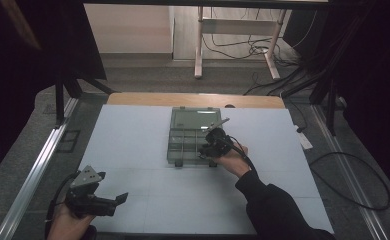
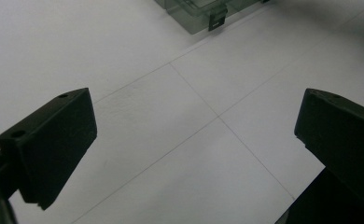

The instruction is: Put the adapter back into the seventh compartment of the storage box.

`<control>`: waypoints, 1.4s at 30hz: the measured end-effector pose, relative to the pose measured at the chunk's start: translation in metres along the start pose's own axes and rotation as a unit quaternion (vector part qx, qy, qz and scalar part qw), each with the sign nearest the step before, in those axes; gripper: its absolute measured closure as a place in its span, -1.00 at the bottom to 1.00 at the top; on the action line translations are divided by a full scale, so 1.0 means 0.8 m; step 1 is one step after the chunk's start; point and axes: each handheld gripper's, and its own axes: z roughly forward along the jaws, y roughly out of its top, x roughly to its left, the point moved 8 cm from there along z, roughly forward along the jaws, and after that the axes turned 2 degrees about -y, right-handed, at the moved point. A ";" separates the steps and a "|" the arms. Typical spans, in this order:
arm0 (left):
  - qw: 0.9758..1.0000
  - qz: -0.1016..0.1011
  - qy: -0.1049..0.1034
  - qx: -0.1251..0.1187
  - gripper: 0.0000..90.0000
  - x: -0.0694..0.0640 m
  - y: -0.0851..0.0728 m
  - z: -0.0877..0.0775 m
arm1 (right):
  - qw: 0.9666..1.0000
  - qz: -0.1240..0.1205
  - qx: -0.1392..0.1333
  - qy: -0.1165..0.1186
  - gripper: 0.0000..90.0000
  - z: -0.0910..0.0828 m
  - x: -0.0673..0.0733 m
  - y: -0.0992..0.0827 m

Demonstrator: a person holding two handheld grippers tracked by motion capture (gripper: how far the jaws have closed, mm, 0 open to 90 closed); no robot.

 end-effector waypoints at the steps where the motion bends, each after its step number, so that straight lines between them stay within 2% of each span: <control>1: 1.000 0.000 0.000 0.000 -1.00 0.000 0.000 0.000 | 1.000 -0.001 0.000 0.000 0.57 -0.001 0.000 0.000; 12: 1.000 0.001 0.001 -0.001 -1.00 0.000 0.000 0.000 | 1.000 -0.001 -0.019 -0.004 0.29 -0.017 0.002 0.005; 26: 1.000 0.001 0.001 -0.001 -1.00 0.000 0.000 0.000 | 1.000 0.002 -0.026 -0.006 -0.03 -0.042 0.004 0.001; 36: 1.000 0.001 0.000 -0.002 -1.00 0.000 0.000 -0.001 | 0.999 -0.001 -0.031 -0.011 -0.40 -0.057 0.010 -0.005; 42: 1.000 0.001 0.001 -0.003 -1.00 0.000 0.000 -0.001 | 0.999 0.003 -0.032 0.002 -0.52 -0.067 0.015 -0.010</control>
